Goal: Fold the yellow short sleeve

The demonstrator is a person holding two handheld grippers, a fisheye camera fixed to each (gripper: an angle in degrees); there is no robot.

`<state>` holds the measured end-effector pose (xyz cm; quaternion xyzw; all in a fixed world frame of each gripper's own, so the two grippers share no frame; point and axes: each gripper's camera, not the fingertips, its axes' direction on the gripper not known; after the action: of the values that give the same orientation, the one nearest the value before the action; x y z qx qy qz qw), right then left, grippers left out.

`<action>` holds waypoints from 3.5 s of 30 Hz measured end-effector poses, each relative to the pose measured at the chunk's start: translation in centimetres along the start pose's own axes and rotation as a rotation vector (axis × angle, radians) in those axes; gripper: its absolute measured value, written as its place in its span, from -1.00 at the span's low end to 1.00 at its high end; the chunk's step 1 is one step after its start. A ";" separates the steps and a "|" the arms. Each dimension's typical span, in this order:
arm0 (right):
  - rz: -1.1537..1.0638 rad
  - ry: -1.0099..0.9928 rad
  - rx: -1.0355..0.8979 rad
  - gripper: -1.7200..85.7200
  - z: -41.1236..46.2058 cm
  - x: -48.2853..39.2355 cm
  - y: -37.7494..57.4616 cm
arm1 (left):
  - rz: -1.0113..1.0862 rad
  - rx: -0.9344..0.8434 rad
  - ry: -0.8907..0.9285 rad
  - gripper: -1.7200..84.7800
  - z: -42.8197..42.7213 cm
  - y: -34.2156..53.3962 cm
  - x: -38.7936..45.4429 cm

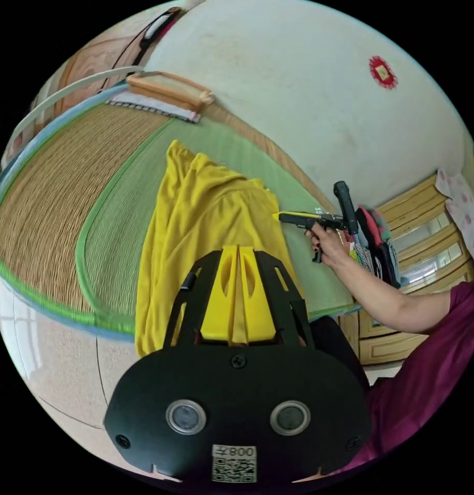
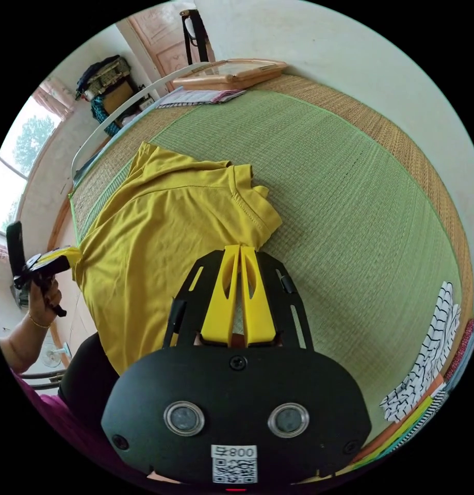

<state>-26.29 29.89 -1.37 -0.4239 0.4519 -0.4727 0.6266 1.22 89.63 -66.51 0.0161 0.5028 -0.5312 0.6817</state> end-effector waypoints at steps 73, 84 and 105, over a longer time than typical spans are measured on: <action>-0.132 -0.247 0.037 -0.96 -0.4 -6.2 0.0 | 0.012 -0.075 -0.074 -0.95 -0.1 -1.8 -4.1; -0.117 -0.210 -0.028 -0.96 3.0 -4.4 -0.8 | 0.010 -0.125 -0.123 -0.96 -0.7 -2.2 -5.8; -0.096 -0.300 -0.088 -0.96 2.4 -7.5 6.7 | -0.119 -0.087 -0.093 -0.96 -8.9 2.8 -5.1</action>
<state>-23.68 38.77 -5.95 -0.5379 0.3530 -0.4131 0.6445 -2.30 99.33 -68.75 -0.0679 0.4933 -0.5488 0.6715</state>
